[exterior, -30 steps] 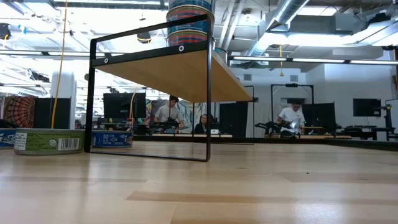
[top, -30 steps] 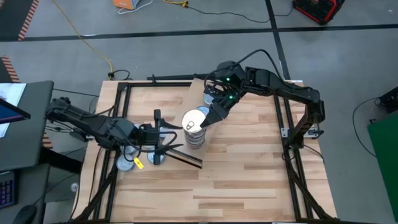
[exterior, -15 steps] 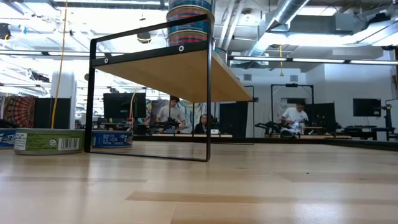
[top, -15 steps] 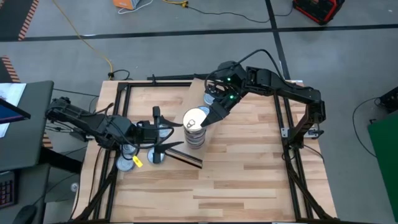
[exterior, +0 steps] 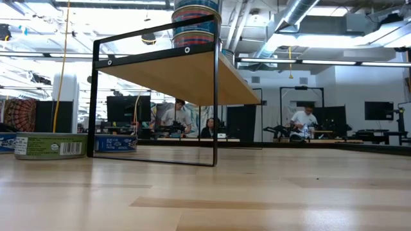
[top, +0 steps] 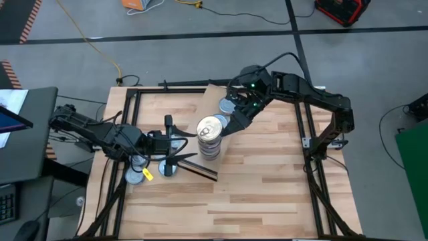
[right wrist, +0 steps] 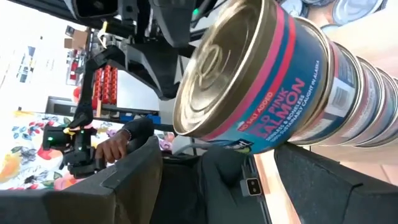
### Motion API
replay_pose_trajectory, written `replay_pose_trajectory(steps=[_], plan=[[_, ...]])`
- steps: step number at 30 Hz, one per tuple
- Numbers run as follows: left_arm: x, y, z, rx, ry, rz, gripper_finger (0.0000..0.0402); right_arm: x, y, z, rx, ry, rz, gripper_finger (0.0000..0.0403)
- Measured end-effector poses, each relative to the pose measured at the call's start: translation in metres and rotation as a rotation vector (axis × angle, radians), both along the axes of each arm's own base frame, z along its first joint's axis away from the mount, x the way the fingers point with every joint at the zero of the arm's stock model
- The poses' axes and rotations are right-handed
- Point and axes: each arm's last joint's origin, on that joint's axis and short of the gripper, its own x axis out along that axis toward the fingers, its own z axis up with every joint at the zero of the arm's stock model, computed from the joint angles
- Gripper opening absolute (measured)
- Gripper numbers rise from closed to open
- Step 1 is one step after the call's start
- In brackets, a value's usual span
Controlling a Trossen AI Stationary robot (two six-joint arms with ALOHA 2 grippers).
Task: Stack canned seafood by type on shelf
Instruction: Stack the blue pink tuna can on top of the blue pink tuna can on the shelf, then stack the green tuna can on top of the yellow blue tuna can on the shelf
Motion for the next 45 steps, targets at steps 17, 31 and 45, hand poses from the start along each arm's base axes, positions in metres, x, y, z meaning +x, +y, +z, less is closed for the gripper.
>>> replay_pose_trajectory(steps=[17, 31, 45], plan=[[-0.006, -0.004, 0.0, 0.032, 0.02, -0.024, 0.0249, -0.013, 0.013, -0.003, -0.047, 0.073, 0.046, 0.0331], [-0.061, -0.047, -0.061, -0.092, 0.631, -0.09, 0.0249, -0.026, 0.097, -0.055, -0.569, 0.281, 0.081, 0.0331], [-0.085, -0.057, -0.149, -0.359, 0.893, 0.149, 0.0249, 0.0, 0.165, -0.148, -0.826, -0.073, 0.085, 0.033]])
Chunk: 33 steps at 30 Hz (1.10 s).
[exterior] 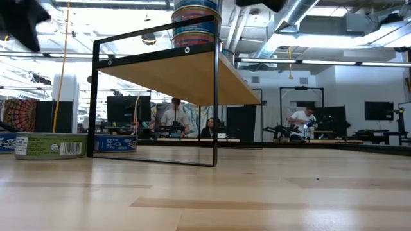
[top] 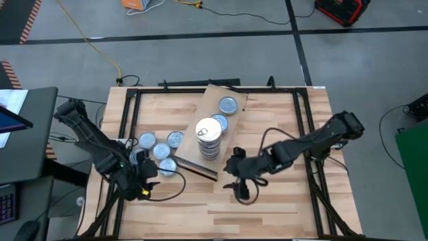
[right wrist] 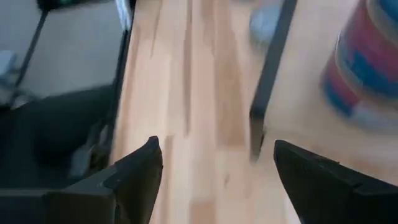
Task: Stack canned seafood by type on shelf
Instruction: Stack the green tuna can on top of the yellow blue tuna can on the shelf
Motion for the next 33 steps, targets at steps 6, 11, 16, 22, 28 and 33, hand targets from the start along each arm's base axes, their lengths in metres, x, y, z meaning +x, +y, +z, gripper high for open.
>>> replay_pose_trajectory(steps=[6, 11, 16, 22, 28, 33], plan=[[0.001, 0.008, -0.034, -0.007, 0.025, 0.087, 0.0249, -0.001, 0.007, -0.04, -0.077, -0.115, 0.063, 0.0322], [0.004, 0.019, -0.048, -0.035, 0.022, 0.227, 0.0249, -0.003, -0.012, -0.072, -0.069, -0.088, 0.013, 0.0318], [0.006, 0.023, -0.067, -0.072, 0.022, 0.313, 0.0249, -0.011, -0.023, -0.079, -0.029, -0.059, -0.029, 0.0317], [0.008, 0.022, -0.085, -0.023, 0.042, 0.289, 0.0249, -0.025, -0.016, -0.06, -0.023, -0.118, -0.019, 0.0317], [0.015, 0.015, -0.101, 0.049, 0.117, 0.232, 0.0249, -0.046, -0.006, -0.042, -0.108, -0.171, -0.079, 0.0317], [0.019, 0.009, -0.113, 0.054, 0.202, 0.212, 0.0249, -0.059, 0.003, -0.034, -0.164, -0.205, -0.117, 0.0317]])
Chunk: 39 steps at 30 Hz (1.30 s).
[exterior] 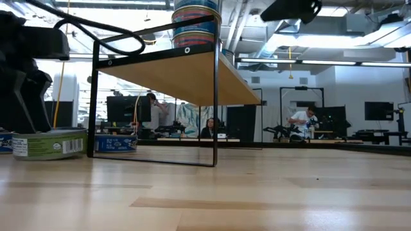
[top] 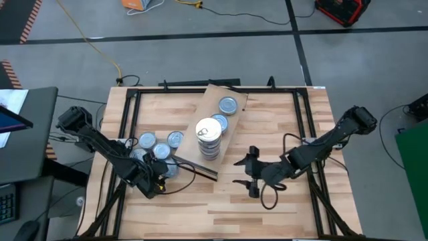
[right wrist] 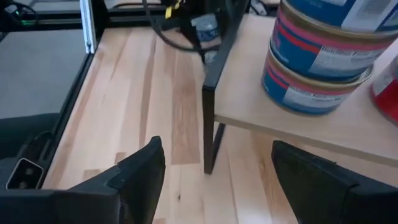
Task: Stack canned seafood by type on shelf
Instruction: Stack the green tuna can on top of the yellow blue tuna can on the shelf
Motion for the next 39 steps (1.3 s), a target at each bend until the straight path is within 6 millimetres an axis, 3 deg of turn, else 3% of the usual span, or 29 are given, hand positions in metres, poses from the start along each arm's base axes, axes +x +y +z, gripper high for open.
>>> replay_pose_trajectory(steps=[9, 20, 33, 39], plan=[[0.006, -0.009, 0.015, -0.065, 0.007, -0.024, 0.0249, -0.003, 0.001, 0.0, -0.025, -0.006, -0.052, 0.0317], [0.004, -0.023, 0.046, 0.035, 0.004, -0.111, 0.0249, -0.005, -0.002, 0.004, -0.051, -0.037, -0.11, 0.0317], [0.001, -0.041, 0.024, 0.135, 0.176, -0.438, 0.0249, -0.006, -0.003, 0.004, -0.052, -0.027, -0.114, 0.0317], [0.003, -0.046, 0.01, 0.186, 0.232, -0.47, 0.0235, -0.006, -0.003, 0.003, -0.046, -0.028, -0.118, 0.0317]])
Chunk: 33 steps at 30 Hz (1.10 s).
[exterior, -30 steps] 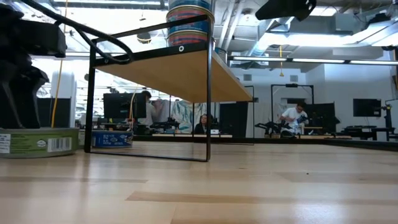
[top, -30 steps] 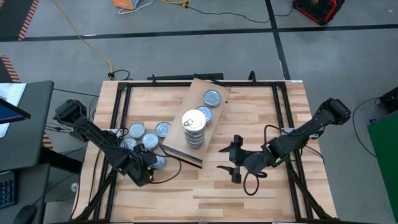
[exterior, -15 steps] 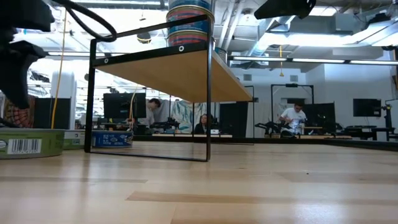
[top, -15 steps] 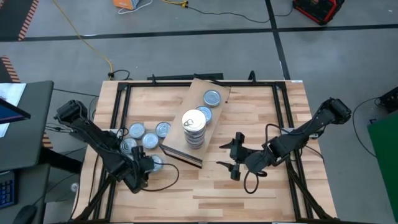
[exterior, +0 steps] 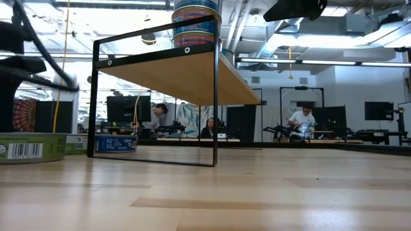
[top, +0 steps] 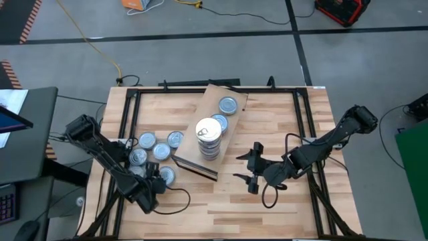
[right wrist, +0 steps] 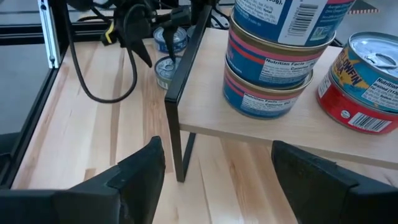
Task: Stack canned seafood by type on shelf
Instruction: Stack the green tuna can on top of the yellow blue tuna can on the shelf
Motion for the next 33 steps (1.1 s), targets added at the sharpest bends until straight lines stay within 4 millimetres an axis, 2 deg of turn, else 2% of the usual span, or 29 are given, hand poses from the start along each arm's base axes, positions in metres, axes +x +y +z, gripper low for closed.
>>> replay_pose_trajectory(steps=[4, 8, 11, 19, 33], plan=[[0.002, -0.002, -0.003, 0.021, 0.026, 0.004, 0.02, 0.0, 0.0, 0.0, 0.001, 0.0, 0.0, 0.0317], [0.004, -0.006, 0.005, 0.033, 0.031, 0.021, 0.0155, 0.0, 0.0, 0.0, 0.004, -0.001, -0.001, 0.0317], [0.005, -0.008, 0.01, 0.04, 0.008, 0.018, 0.0118, 0.0, 0.0, 0.0, 0.007, -0.002, -0.003, 0.0317], [0.002, -0.01, 0.007, -0.012, 0.061, 0.018, 0.001, 0.0, 0.001, 0.0, 0.01, -0.002, -0.002, 0.0317], [0.003, -0.014, 0.006, -0.102, 0.091, 0.066, 0.0001, 0.0, 0.001, 0.0, 0.024, -0.005, -0.009, 0.0317]])
